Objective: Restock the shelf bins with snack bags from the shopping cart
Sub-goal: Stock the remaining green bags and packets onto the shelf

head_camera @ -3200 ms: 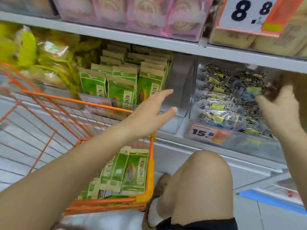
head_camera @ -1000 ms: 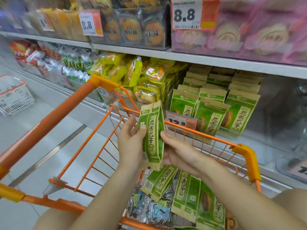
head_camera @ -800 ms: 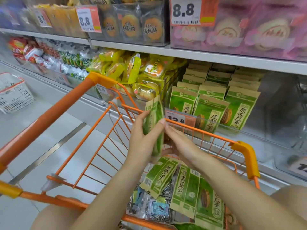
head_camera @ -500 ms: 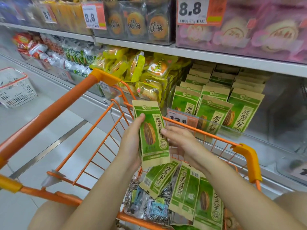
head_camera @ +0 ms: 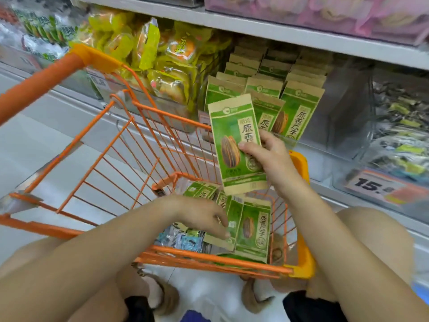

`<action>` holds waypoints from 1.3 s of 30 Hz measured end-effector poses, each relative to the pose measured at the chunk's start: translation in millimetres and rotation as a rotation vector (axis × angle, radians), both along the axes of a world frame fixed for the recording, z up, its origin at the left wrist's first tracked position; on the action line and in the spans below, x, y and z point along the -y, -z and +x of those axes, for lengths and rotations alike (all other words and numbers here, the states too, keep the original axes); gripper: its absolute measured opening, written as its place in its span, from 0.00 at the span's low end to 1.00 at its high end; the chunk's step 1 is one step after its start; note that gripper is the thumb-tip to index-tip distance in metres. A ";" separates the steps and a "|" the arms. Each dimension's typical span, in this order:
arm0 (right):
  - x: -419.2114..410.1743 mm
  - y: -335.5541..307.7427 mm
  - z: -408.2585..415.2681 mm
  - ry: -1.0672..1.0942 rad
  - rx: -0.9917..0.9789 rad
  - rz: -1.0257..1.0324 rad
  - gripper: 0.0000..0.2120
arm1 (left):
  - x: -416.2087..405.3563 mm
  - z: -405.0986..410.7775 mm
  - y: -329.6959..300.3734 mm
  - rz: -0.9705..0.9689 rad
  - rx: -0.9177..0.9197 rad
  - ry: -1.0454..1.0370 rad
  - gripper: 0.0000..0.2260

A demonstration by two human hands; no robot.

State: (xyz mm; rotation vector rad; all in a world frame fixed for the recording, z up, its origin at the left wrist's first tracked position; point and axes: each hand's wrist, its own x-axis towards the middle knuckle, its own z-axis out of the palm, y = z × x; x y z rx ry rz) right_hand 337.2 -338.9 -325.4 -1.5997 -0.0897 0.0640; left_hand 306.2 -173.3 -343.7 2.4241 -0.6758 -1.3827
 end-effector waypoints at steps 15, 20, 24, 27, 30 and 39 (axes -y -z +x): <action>6.3 14.8 1.9 0.153 0.155 -0.272 0.10 | 59.7 -13.1 60.2 0.084 0.018 0.502 0.31; 9.0 12.8 4.0 0.208 0.134 -0.187 0.08 | 63.6 -4.8 64.1 0.057 0.093 0.476 0.14; 9.8 10.4 5.3 0.303 0.162 -0.153 0.07 | 40.6 25.3 54.6 0.025 -0.008 0.241 0.15; 12.9 9.2 2.7 0.481 0.251 -0.123 0.05 | 21.1 52.6 20.3 -0.039 0.008 0.089 0.16; 12.6 6.5 1.2 0.595 0.304 -0.002 0.07 | -7.0 70.9 -22.7 -0.150 -0.015 -0.073 0.13; 9.3 5.5 -2.6 0.521 0.204 -0.103 0.23 | -59.8 59.6 -70.4 -0.906 -0.010 -0.729 0.27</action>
